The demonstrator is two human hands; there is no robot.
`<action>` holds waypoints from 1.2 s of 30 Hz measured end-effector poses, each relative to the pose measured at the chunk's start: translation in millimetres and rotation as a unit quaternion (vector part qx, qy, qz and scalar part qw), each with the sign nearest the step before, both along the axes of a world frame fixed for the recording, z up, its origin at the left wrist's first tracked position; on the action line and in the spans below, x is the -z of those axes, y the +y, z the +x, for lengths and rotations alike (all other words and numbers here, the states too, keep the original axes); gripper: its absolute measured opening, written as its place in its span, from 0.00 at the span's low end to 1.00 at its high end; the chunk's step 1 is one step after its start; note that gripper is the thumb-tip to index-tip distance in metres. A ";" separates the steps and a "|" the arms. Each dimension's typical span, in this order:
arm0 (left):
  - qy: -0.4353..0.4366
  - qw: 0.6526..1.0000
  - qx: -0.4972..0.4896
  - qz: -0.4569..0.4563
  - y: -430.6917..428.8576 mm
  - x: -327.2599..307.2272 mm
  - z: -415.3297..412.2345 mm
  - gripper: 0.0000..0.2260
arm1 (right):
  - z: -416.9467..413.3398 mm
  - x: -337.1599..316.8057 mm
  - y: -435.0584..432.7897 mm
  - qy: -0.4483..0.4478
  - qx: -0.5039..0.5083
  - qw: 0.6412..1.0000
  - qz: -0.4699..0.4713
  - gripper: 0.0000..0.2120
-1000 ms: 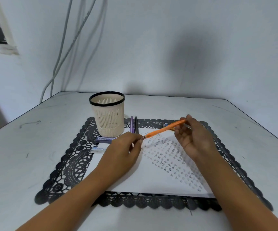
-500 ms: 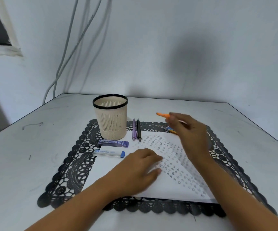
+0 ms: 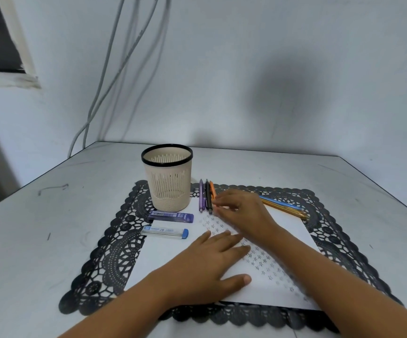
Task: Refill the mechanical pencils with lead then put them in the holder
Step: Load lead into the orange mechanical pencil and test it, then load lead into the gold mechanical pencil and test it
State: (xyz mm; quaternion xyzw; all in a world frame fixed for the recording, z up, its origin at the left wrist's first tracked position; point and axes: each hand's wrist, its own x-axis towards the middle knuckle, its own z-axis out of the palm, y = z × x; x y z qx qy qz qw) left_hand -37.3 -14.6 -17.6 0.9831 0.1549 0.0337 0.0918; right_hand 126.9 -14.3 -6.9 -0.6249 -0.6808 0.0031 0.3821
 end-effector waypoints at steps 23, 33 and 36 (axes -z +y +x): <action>0.006 1.000 -0.003 -0.013 0.9 -0.7 -0.8 0.25 | 53.2 -6.8 -40.8 -0.057 0.138 0.989 -0.003 0.07; 0.003 1.000 -0.004 -0.020 0.5 0.0 -0.6 0.25 | 84.7 21.9 -59.3 -0.210 0.264 0.940 0.051 0.06; 0.003 1.000 -0.003 -0.017 0.8 0.0 -0.9 0.25 | 86.7 25.1 -56.5 -0.214 0.281 0.935 0.036 0.08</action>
